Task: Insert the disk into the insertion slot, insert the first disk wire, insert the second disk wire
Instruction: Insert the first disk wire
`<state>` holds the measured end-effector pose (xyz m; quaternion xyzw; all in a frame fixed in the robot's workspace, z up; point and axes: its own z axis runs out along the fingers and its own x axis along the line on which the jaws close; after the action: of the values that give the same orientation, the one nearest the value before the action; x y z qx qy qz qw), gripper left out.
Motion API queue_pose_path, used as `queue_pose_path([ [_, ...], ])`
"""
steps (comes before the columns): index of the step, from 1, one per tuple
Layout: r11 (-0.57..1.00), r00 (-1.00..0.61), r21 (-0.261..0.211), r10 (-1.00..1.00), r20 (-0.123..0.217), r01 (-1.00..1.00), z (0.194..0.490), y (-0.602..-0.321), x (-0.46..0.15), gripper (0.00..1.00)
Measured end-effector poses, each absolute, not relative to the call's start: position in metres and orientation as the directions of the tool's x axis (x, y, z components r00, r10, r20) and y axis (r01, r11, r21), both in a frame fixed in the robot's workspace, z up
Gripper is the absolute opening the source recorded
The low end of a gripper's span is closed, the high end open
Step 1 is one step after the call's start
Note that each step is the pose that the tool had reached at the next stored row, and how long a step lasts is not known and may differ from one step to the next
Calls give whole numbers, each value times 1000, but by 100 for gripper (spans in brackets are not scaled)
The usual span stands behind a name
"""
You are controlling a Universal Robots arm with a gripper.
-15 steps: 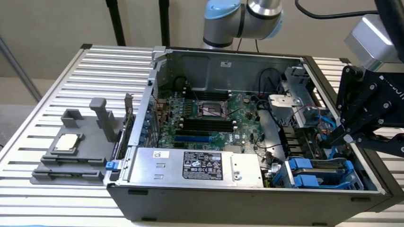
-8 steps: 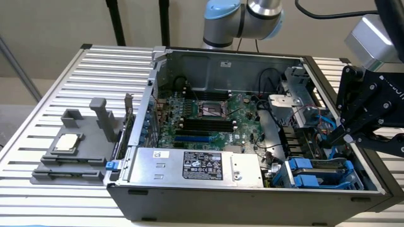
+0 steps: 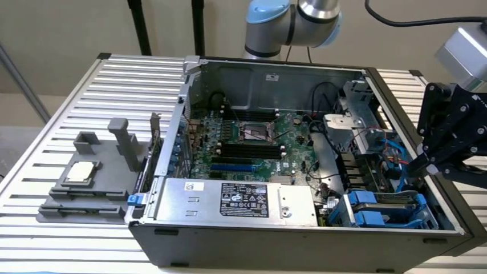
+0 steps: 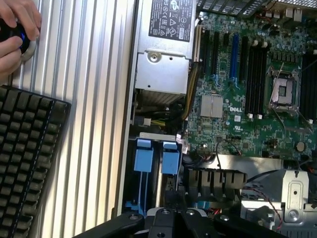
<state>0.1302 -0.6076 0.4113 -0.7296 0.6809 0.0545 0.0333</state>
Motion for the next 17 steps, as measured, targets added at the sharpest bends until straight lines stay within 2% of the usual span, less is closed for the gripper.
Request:
queue_pose_path([
  [7,-72,69,26,-990,-125,-997,399,-608,153,11],
  [17,-78,75,26,-989,-125,-997,381,-602,155,11],
])
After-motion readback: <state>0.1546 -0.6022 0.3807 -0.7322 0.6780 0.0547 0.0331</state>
